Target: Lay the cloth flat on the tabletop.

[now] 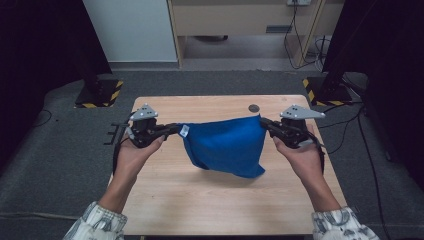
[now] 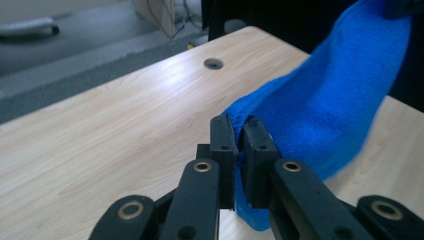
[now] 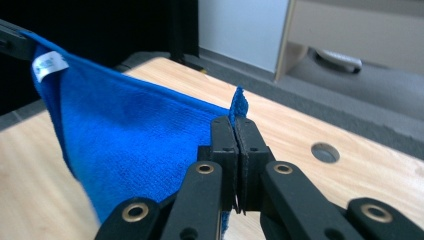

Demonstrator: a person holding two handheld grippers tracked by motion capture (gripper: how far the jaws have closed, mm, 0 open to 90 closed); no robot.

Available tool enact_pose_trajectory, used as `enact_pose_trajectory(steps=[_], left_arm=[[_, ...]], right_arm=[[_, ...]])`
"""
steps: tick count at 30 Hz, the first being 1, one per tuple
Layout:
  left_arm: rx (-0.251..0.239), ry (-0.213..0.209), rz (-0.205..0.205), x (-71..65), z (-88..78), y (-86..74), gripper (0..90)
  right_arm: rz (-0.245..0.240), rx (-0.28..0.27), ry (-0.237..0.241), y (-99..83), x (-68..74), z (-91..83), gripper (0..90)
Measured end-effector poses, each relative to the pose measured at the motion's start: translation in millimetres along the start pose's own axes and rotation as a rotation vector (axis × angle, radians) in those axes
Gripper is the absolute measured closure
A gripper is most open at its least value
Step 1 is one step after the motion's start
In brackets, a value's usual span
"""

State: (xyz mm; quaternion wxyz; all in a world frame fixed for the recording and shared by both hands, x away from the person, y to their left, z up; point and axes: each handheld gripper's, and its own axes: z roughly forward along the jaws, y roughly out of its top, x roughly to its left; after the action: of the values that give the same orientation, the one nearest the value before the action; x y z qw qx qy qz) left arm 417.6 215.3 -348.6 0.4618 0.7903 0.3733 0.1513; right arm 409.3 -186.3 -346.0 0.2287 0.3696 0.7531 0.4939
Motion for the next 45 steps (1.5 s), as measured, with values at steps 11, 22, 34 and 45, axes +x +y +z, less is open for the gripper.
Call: enact_pose_trajectory(steps=[11, 22, 34, 45], left_arm=[[0.155, 0.026, -0.054, 35.4, 75.4, -7.9, 84.8], [0.176, 0.049, -0.133, 66.5, 122.9, -11.7, 84.8], [0.167, 0.111, -0.150, 79.1, 164.0, -16.1, 63.4], [0.171, 0.122, -0.085, 51.2, 135.2, -26.1, 50.2]], right_arm=[[0.069, 0.102, -0.048, -27.0, -36.7, 72.1, 88.6], [0.156, 0.168, -0.091, -39.4, -68.4, 119.7, 88.6], [0.156, 0.225, -0.242, -52.6, -90.6, 150.9, 41.0], [0.112, 0.253, -0.205, -66.9, -74.4, 122.3, 30.3]])
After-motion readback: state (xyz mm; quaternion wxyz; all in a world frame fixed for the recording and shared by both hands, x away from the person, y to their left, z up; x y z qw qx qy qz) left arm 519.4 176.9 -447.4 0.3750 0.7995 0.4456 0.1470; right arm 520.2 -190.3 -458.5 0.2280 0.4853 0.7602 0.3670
